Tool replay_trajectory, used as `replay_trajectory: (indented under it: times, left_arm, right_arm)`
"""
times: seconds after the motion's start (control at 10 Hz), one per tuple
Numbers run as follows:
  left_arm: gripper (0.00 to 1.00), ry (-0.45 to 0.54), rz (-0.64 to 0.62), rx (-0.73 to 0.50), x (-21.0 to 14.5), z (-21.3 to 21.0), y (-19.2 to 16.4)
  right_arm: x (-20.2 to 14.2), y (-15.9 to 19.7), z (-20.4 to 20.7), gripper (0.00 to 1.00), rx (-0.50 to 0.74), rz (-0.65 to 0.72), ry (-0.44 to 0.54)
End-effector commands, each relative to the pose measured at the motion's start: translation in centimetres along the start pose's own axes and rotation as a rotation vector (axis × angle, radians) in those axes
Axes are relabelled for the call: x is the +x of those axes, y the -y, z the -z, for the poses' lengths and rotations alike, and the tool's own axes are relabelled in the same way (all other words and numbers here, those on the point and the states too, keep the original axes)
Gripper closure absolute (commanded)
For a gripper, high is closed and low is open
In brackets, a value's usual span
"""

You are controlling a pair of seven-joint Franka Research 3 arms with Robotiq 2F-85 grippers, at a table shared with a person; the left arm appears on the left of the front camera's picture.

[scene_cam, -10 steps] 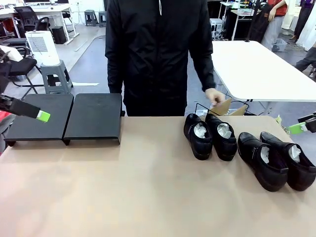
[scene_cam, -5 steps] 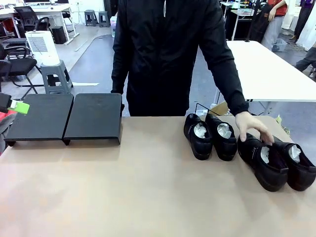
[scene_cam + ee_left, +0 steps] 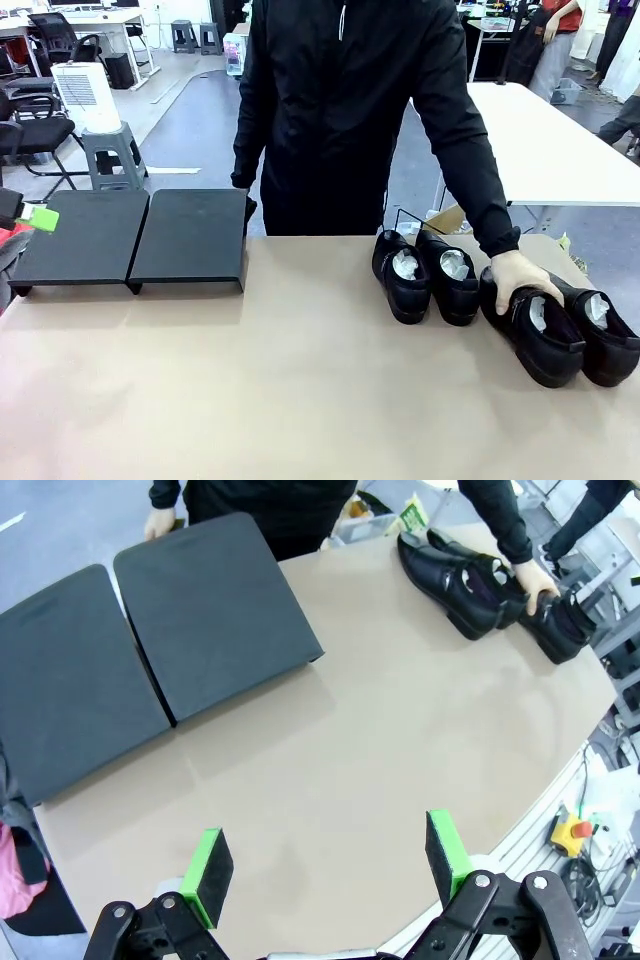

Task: Organize the shoes by placing them on the stand.
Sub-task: Pick up one Shoe and place it in the middle of the table.

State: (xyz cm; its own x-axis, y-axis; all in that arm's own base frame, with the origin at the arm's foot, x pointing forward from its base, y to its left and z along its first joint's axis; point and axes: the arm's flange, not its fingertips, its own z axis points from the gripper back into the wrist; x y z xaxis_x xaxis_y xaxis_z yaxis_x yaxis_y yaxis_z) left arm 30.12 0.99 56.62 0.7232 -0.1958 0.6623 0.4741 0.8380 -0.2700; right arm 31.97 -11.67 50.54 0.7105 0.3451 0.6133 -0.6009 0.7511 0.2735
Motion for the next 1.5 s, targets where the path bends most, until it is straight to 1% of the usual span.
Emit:
replay_trajectory:
  times: [0.0, 1.2, 1.3, 1.4]
  left_arm:
    - [0.00, 0.009, 0.010, -0.012, 0.0, 0.1, 0.0]
    - [0.00, 0.009, 0.010, -0.012, 0.0, 0.1, 0.0]
    - [0.00, 0.009, 0.010, -0.012, 0.0, 0.1, 0.0]
    - [0.00, 0.009, 0.010, -0.012, 0.0, 0.1, 0.0]
  right_arm:
    - [-0.2, 0.2, 0.1, 0.00, 0.006, -0.021, 0.025]
    - [-0.2, 0.2, 0.1, 0.00, 0.006, -0.021, 0.025]
    - [0.0, 0.0, -0.2, 0.00, -0.010, -0.002, 0.000]
    - [1.1, -2.7, -0.4, 0.00, -0.083, -0.080, -0.066]
